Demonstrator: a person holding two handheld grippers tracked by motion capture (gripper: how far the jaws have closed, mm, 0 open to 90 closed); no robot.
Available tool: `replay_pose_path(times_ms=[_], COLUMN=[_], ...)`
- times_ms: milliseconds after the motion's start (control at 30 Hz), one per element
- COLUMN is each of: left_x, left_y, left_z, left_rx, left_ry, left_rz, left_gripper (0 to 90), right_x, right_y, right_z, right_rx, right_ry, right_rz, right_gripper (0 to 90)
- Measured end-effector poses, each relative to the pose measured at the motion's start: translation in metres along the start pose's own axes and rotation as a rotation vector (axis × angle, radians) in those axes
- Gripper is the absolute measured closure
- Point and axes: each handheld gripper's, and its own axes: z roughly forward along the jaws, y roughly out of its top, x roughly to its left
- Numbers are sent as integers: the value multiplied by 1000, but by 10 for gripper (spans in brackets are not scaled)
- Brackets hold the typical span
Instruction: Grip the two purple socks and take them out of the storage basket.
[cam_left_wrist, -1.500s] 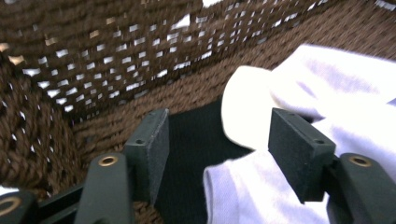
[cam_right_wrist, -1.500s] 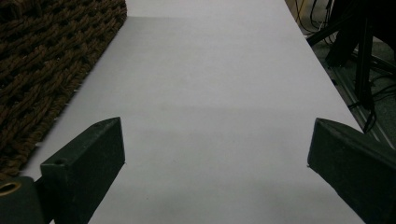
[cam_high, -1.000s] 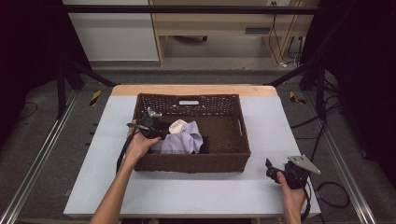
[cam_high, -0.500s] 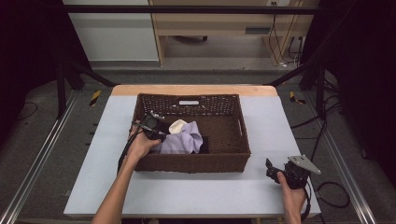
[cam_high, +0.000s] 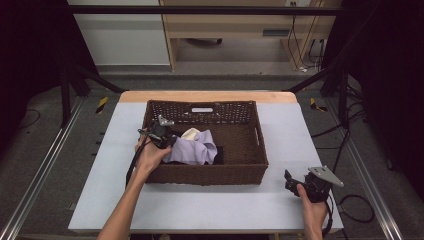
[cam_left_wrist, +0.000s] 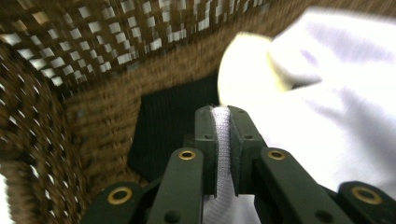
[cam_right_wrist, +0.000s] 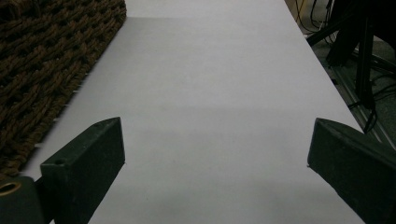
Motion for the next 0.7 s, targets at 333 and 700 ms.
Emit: replay_pose_path(times_ms=[333,700], left_x=[1,5], left_y=[4,11], left_z=[-15,-36], left_rx=[-183,-356], left_ry=[-75,-138], left_rz=[-34,-99], left_gripper=[832,833], right_x=[0,-1], right_y=[0,0], right_z=[0,0], right_rx=[4,5], right_ry=[2,5], right_rz=[14,15], right_gripper=[44,44])
